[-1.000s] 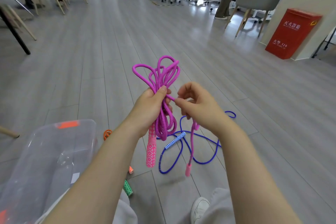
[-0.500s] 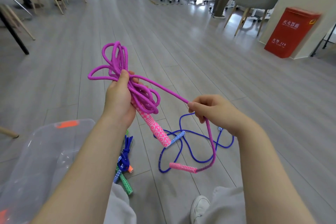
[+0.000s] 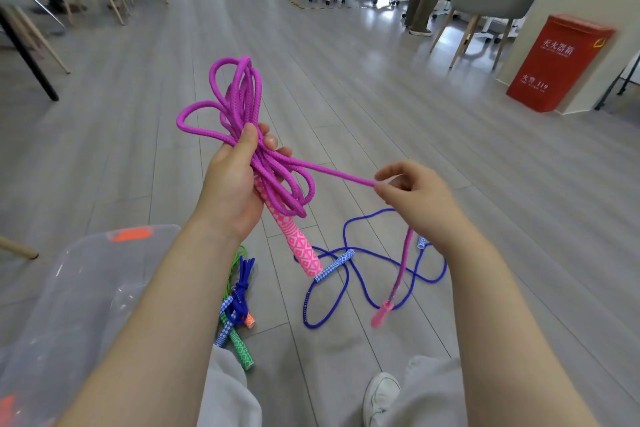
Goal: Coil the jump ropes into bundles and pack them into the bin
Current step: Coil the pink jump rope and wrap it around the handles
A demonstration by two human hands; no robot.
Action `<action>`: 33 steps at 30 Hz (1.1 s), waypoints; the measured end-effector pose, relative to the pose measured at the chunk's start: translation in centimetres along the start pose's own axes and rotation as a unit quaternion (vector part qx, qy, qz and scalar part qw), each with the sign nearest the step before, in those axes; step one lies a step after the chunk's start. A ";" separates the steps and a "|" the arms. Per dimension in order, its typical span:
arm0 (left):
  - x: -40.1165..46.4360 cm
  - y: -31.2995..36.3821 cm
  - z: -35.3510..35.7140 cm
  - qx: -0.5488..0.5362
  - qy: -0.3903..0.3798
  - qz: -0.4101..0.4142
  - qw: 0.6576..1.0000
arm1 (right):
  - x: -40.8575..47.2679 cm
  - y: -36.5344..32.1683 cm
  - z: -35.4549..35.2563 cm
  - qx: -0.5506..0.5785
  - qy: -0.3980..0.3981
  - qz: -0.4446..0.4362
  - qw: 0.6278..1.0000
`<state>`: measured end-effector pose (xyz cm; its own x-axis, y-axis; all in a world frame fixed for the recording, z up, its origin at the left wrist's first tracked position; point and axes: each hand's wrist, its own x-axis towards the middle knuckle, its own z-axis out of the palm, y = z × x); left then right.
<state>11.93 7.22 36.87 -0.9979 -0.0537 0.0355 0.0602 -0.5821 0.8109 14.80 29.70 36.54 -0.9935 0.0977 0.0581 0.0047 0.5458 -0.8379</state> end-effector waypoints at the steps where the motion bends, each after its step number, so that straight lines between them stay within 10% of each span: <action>1: 0.1 0.0 0.0 -0.011 0.001 0.006 1.000 | 0.1 0.1 -0.3 0.024 0.016 0.007 1.000; 10: 1.5 0.8 -2.4 -0.028 0.164 0.060 0.984 | -0.2 0.8 -2.1 0.045 0.013 -0.007 0.999; 17: -0.5 -1.2 -0.4 0.313 0.008 0.012 0.950 | -1.0 -1.3 -0.5 0.126 -0.071 -0.061 0.988; 33: -2.8 -2.7 2.1 0.254 -0.179 -0.186 0.932 | -0.1 -0.8 2.5 0.072 -0.029 -0.083 0.994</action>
<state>14.55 10.59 35.80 -0.8965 0.4027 -0.1846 -0.2195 -0.0418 0.9747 14.63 27.14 35.88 -0.9841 -0.0337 0.1746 -0.1721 0.4260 -0.8882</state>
